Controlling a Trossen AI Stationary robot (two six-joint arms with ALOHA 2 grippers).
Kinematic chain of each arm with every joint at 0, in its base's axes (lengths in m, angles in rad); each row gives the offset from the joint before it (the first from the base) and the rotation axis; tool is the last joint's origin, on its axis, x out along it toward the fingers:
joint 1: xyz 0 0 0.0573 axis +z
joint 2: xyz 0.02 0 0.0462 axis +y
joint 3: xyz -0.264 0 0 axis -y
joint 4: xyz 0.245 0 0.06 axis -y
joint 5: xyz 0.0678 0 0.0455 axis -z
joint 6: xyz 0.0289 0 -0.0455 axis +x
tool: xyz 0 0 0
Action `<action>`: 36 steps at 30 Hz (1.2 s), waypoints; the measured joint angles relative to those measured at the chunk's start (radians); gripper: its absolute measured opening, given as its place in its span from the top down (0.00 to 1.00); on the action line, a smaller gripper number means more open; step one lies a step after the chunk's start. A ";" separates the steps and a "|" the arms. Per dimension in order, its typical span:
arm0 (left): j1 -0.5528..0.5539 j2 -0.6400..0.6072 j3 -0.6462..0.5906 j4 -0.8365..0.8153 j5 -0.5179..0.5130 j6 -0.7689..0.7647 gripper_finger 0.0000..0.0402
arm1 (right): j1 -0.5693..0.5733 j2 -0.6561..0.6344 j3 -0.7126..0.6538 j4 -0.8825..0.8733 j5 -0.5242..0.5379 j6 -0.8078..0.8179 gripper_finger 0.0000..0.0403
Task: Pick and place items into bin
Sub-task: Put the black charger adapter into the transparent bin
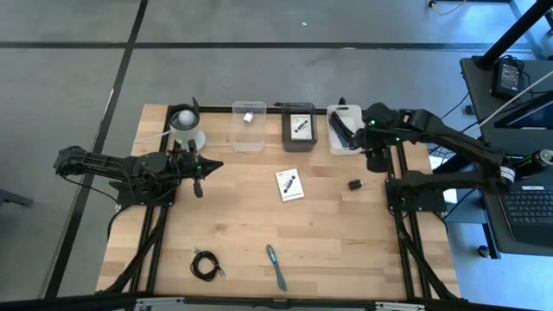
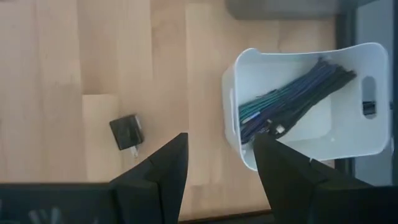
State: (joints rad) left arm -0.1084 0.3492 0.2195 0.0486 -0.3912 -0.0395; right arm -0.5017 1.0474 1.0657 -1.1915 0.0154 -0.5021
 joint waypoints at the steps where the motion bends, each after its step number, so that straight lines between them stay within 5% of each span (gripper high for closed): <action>1: 0.000 0.000 0.000 0.000 0.000 0.000 0.99 | 0.007 0.009 0.000 0.003 0.000 0.000 0.54; 11: -0.001 0.000 0.000 0.000 0.030 -0.003 0.99 | 0.029 0.065 0.000 -0.023 0.000 0.003 0.52; 19: -0.001 0.000 0.000 0.000 0.030 0.000 0.99 | 0.030 0.154 -0.048 -0.131 -0.053 0.000 0.35; 28: -0.001 0.000 0.000 0.000 0.029 -0.003 0.99 | 0.163 0.205 -0.348 -0.042 -0.104 0.057 0.28; 36: -0.001 0.000 0.000 0.000 0.018 -0.002 0.99 | 0.270 0.206 -0.397 0.197 -0.044 0.110 0.28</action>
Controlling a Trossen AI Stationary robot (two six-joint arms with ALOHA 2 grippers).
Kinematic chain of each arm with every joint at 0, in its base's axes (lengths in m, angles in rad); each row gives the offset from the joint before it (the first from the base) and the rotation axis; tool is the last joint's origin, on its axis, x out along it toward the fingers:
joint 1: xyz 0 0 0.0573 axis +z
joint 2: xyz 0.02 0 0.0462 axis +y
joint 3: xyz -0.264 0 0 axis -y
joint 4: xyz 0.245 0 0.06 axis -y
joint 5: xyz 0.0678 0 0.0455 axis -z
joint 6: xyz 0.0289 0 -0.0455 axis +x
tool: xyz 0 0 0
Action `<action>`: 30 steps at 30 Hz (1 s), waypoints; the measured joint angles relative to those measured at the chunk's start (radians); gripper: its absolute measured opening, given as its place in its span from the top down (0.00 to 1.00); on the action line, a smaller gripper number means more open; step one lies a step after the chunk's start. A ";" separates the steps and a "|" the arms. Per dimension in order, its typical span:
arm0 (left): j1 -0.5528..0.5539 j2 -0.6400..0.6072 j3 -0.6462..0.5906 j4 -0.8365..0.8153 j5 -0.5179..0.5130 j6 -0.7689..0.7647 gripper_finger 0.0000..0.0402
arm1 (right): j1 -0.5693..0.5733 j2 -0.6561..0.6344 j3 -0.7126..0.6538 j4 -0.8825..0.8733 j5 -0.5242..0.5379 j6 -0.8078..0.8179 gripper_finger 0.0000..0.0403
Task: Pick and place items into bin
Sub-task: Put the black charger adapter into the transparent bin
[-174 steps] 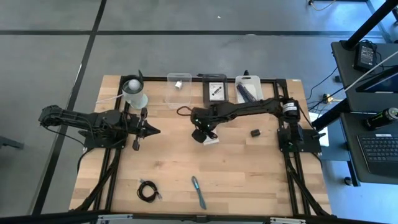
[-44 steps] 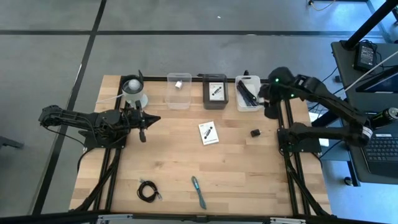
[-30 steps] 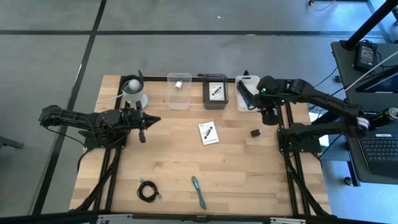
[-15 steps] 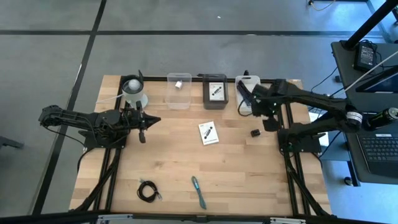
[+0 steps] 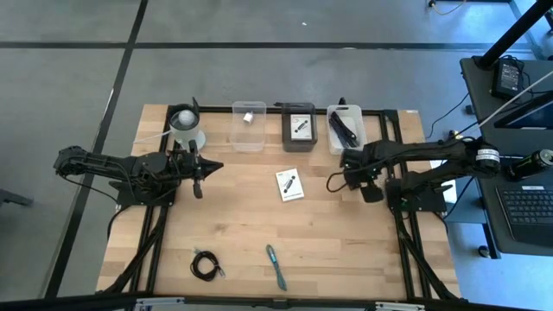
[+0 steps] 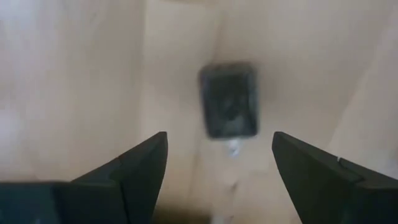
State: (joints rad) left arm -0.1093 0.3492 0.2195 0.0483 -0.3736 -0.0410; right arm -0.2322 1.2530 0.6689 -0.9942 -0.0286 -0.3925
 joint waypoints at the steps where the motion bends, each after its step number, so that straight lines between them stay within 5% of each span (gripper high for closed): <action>1: 0.000 0.000 0.000 0.000 -0.002 0.001 0.99 | 0.005 0.000 0.000 0.021 0.011 -0.001 0.28; 14: 0.000 0.000 0.000 0.000 -0.002 -0.001 1.00 | 0.011 0.076 -0.035 0.125 0.027 -0.059 0.32; 30: 0.000 0.000 0.000 0.000 -0.001 0.000 0.99 | 0.013 0.112 -0.068 0.233 0.007 -0.054 0.65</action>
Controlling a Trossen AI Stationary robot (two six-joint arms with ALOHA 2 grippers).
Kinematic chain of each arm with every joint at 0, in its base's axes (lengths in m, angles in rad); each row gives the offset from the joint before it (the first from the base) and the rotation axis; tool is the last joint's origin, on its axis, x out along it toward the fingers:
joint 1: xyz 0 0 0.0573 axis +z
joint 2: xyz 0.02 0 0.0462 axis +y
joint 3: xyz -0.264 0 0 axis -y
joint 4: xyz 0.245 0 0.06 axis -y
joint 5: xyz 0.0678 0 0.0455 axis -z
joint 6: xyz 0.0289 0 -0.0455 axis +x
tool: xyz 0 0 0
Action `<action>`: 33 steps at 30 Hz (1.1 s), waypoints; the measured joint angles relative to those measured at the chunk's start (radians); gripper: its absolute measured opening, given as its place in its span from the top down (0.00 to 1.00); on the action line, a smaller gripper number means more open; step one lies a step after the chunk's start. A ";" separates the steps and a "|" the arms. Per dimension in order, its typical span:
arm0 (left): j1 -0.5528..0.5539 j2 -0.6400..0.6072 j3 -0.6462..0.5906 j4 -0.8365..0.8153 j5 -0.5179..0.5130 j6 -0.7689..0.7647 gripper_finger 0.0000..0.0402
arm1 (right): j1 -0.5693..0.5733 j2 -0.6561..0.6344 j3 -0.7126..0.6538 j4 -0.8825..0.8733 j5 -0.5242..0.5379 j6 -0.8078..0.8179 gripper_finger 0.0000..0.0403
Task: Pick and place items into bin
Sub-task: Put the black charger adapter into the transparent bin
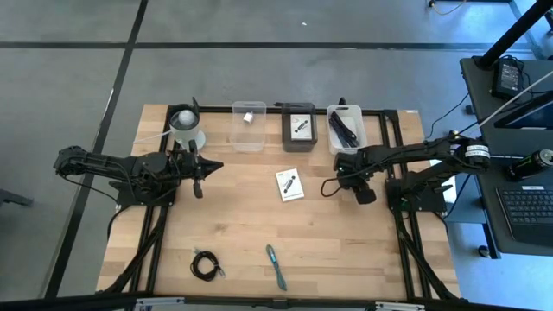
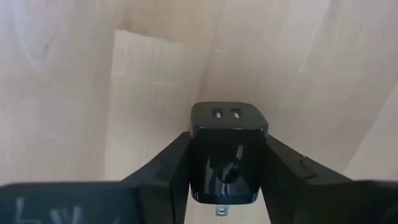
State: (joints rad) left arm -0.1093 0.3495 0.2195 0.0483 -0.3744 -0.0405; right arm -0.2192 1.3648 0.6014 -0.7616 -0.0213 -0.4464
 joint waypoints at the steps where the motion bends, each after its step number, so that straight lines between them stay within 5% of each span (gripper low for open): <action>1: 0.000 0.000 0.000 0.000 0.000 0.000 0.99 | 0.000 0.001 0.003 0.001 -0.008 0.002 0.65; 14: 0.000 0.000 0.000 0.000 0.001 -0.001 1.00 | 0.000 -0.001 0.347 0.111 -0.017 0.130 0.65; 20: 0.000 0.000 0.000 0.000 0.002 -0.004 0.99 | -0.014 0.040 0.573 0.408 0.148 0.124 0.65; 26: 0.000 0.000 0.000 0.000 0.002 -0.051 0.99 | -0.094 0.288 0.978 0.385 0.147 0.131 0.65; 33: 0.000 0.000 0.000 0.000 0.002 -0.051 1.00 | -0.154 0.711 1.590 0.082 0.075 0.151 0.65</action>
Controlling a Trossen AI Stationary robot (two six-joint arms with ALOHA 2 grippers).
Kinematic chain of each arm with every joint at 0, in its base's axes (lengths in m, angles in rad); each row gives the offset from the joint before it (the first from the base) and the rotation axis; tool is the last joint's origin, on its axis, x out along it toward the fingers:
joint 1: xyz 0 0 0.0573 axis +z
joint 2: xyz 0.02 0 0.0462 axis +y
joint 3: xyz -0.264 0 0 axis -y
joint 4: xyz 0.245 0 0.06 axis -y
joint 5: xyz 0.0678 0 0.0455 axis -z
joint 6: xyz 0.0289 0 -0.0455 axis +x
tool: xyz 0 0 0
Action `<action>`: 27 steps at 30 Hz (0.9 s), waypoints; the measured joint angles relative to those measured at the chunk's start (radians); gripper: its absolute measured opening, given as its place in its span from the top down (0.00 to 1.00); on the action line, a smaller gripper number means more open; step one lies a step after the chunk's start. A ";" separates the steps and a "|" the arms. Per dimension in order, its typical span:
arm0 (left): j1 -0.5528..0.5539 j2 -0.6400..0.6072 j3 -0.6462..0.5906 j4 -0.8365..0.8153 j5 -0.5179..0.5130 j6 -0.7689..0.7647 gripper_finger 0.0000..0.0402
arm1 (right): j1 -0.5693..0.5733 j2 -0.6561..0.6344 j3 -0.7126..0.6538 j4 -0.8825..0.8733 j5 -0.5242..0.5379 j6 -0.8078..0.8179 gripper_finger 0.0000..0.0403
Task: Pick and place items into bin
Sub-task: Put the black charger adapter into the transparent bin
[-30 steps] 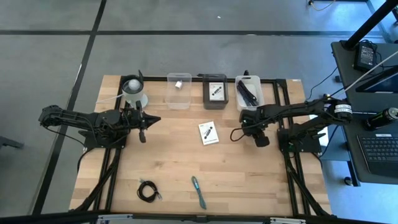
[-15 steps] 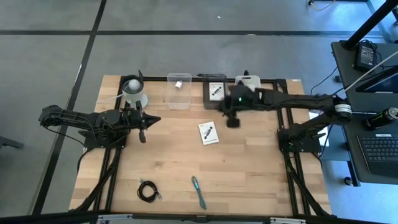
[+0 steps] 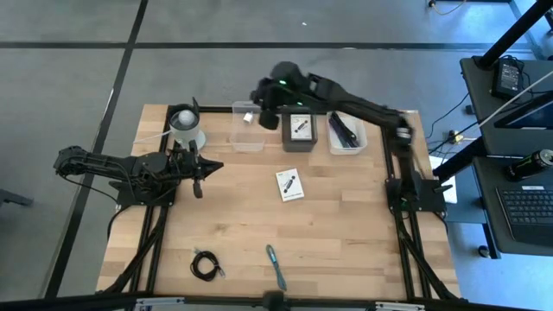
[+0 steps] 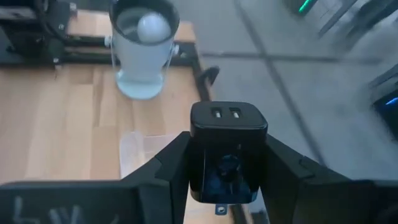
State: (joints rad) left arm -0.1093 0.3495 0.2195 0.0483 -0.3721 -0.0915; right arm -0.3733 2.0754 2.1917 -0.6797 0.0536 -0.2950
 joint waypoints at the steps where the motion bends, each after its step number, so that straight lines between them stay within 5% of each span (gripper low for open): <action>1: 0.000 0.000 0.000 0.000 0.000 0.000 1.00 | -0.007 0.057 0.076 -0.042 -0.020 0.016 0.65; 3: 0.000 0.000 0.000 0.000 0.000 0.000 0.99 | -0.019 0.155 0.168 -0.082 -0.068 0.054 0.65; 8: 0.000 0.000 0.000 -0.003 0.001 -0.001 0.99 | -0.030 0.213 0.031 0.031 -0.183 0.113 0.65; 23: 0.000 0.000 0.000 -0.030 0.006 -0.001 0.99 | -0.034 0.392 -0.002 0.086 -0.221 0.157 0.65; 27: 0.000 0.000 0.000 -0.030 0.006 -0.001 0.99 | -0.036 0.405 -0.001 0.084 -0.206 0.157 0.56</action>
State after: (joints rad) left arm -0.1097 0.3493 0.2195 0.0178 -0.3664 -0.0929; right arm -0.4096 2.4808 2.1902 -0.5956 -0.1519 -0.1379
